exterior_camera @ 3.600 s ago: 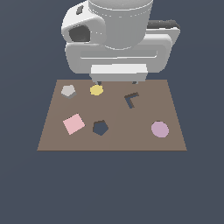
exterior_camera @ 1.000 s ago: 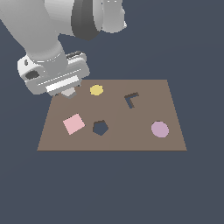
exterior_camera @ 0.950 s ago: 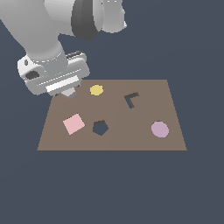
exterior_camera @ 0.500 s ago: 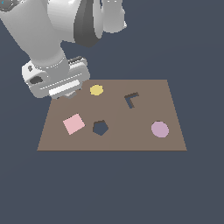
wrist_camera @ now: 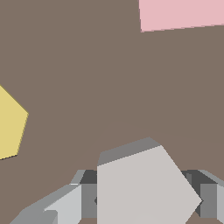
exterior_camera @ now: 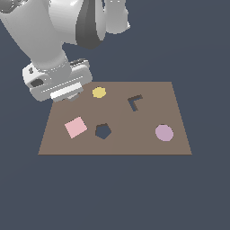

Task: Insert a designated object into the corresponding slot on a board.

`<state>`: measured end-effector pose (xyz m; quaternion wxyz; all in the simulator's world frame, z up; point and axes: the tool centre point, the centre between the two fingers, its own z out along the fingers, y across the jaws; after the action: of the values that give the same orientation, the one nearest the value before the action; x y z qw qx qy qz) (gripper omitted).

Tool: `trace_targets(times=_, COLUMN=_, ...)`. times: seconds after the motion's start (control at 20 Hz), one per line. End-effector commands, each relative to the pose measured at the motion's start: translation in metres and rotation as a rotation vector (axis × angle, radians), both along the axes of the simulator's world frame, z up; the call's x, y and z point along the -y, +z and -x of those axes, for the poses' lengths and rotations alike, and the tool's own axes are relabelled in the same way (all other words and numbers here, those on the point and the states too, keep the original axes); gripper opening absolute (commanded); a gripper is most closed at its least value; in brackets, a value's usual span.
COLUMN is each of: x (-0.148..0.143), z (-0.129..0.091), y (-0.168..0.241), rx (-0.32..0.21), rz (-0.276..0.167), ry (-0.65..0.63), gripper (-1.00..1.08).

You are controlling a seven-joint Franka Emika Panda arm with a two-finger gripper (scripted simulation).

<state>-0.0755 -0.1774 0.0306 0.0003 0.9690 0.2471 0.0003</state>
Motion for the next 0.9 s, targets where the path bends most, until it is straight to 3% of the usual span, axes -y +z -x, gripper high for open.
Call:
trace_targets(times=0.0, x=-0.0005, z=0.0001, y=-0.0007, rx=-0.001, rz=-0.001, ry=0.0, gripper=-1.0)
trace_targets(times=0.5, x=0.0002, z=-0.0011, y=0.0027, rx=-0.001, rz=0.0, ry=0.012, gripper=-1.0)
trace_targets(times=0.85, x=0.0044, z=-0.0083, y=0.003, rx=-0.001, rz=0.0, ry=0.091, gripper=-1.0)
